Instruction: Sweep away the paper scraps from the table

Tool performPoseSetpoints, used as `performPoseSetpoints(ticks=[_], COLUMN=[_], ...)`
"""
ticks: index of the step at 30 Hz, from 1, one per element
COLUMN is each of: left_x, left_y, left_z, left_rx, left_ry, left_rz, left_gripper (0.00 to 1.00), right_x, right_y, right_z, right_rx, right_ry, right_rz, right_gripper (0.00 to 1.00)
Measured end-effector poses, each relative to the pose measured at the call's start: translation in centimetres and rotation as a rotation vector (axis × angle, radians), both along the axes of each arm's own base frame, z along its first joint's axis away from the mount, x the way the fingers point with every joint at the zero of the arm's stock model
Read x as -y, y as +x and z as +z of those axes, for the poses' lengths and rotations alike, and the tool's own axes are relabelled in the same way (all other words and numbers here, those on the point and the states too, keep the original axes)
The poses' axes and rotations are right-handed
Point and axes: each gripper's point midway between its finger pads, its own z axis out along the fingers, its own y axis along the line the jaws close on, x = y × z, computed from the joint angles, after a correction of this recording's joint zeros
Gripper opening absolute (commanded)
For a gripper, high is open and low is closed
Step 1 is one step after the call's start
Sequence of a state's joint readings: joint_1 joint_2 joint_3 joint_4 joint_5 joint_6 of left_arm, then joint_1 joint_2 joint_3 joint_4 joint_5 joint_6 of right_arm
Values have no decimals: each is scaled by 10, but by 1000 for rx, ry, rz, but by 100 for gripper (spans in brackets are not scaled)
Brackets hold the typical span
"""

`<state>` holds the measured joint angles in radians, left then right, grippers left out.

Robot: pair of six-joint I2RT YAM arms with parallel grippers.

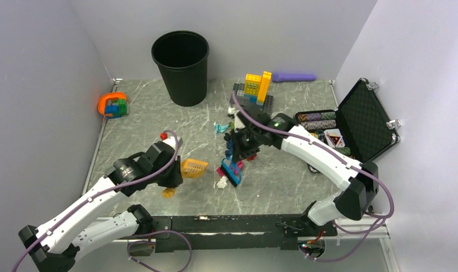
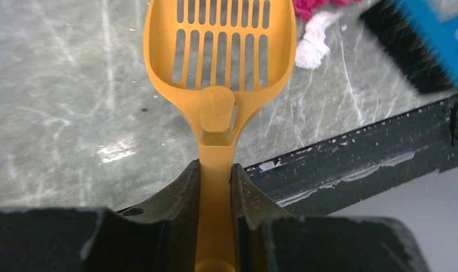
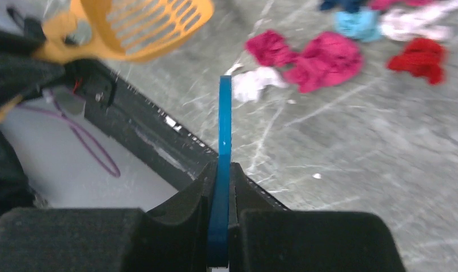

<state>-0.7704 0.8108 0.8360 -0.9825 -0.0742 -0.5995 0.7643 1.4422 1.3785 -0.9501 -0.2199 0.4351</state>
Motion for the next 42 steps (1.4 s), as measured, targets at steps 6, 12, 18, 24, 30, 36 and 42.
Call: performPoseSetpoints(ticks=[6, 12, 18, 24, 30, 36, 42], left_x=[-16, -28, -31, -27, -15, 2, 22], left_y=[11, 10, 8, 9, 8, 8, 7], left_z=[35, 36, 37, 35, 25, 14, 2], left_rx=[68, 59, 64, 63, 60, 48, 54], left_ry=[43, 96, 93, 94, 68, 74, 136], left_rz=[90, 133, 131, 107, 42, -65, -213], left_gripper=[0, 0, 0, 0, 0, 0, 0], right_x=[-46, -61, -40, -20, 8, 32, 57], right_y=[-42, -41, -7, 37, 73, 89, 100], right_z=[-27, -62, -92, -85, -58, -4, 4], right_rx=[-65, -51, 68, 191, 243, 307, 304], right_ry=[-5, -60, -246, -356, -330, -187, -189], right_rz=[234, 314, 266, 159, 22, -100, -200], right_gripper=[0, 0, 0, 0, 0, 0, 0])
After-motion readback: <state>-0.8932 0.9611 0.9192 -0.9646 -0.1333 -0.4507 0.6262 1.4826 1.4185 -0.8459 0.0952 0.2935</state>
